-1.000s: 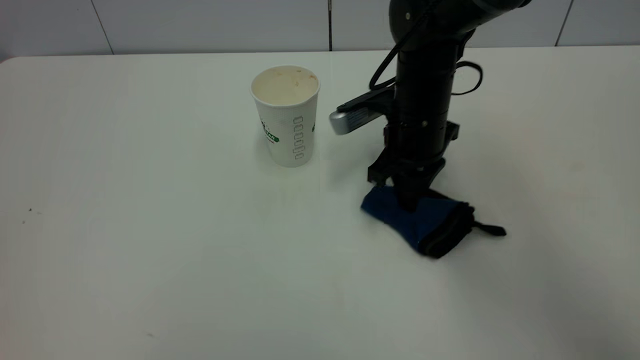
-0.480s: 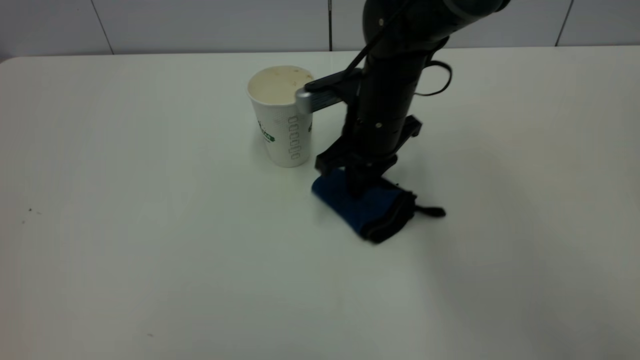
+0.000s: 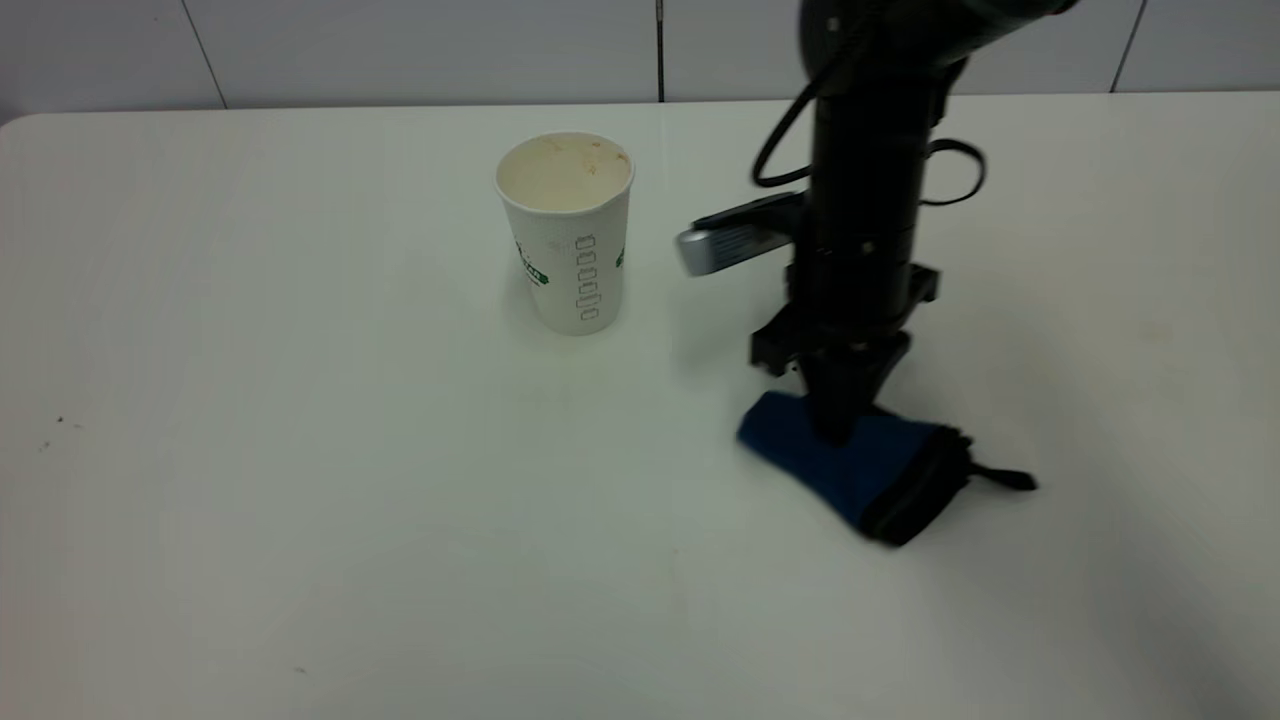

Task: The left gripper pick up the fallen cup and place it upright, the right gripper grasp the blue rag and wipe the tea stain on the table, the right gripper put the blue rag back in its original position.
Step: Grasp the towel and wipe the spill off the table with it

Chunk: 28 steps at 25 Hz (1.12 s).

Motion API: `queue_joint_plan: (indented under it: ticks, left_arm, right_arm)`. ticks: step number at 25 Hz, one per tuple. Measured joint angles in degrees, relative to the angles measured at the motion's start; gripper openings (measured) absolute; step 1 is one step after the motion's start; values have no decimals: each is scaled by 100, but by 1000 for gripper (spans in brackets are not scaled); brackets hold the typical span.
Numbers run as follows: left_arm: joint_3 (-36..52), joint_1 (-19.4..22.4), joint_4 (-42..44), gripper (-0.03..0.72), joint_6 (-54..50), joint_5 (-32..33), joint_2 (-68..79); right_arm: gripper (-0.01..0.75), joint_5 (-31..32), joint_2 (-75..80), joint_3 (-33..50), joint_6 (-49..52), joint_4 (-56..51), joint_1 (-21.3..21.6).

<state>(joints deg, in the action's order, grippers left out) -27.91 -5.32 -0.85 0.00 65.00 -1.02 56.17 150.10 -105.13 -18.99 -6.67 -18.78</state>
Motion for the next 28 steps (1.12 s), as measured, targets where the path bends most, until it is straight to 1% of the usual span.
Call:
queue_joint_plan:
  ticks: [5, 9, 13, 15, 16, 18, 20, 21, 22, 24, 25, 26, 28]
  left_arm:
    - [0, 0, 0, 497, 0, 0, 0]
    - [0, 0, 0, 497, 0, 0, 0]
    - [0, 0, 0, 497, 0, 0, 0]
    - [0, 0, 0, 497, 0, 0, 0]
    - [0, 0, 0, 497, 0, 0, 0]
    - [0, 0, 0, 497, 0, 0, 0]
    - [0, 0, 0, 497, 0, 0, 0]
    - [0, 0, 0, 497, 0, 0, 0]
    - [0, 0, 0, 497, 0, 0, 0]
    - [0, 0, 0, 497, 0, 0, 0]
    - [0, 0, 0, 497, 0, 0, 0]
    - [0, 0, 0, 497, 0, 0, 0]
    - [0, 0, 0, 497, 0, 0, 0]
  right_arm:
    - [50, -492, -5, -5, 1203, 1082, 956]
    - [50, -911, -15, -5, 1703, 1400, 1538]
    - [66, -1058, -21, -5, 1785, 1461, 1712]
    - [99, -1065, -21, -5, 1809, 1486, 1712]
    - [123, -1075, -28, -5, 1860, 1489, 1712]
    - [222, -1087, -70, -5, 1994, 1517, 1712]
    - [348, -1082, -149, 6, 2131, 1542, 1717]
    - [423, -1053, -234, 6, 2176, 1547, 1717]
    - [495, -977, -337, 6, 2195, 1547, 1717]
    - [608, -725, -674, 6, 2211, 1541, 1717]
    - [651, -584, -884, 6, 2215, 1514, 1717]
    - [678, -378, -1074, 6, 2210, 1464, 1717]
    - [696, 97, -1611, 40, 2112, 1273, 1712]
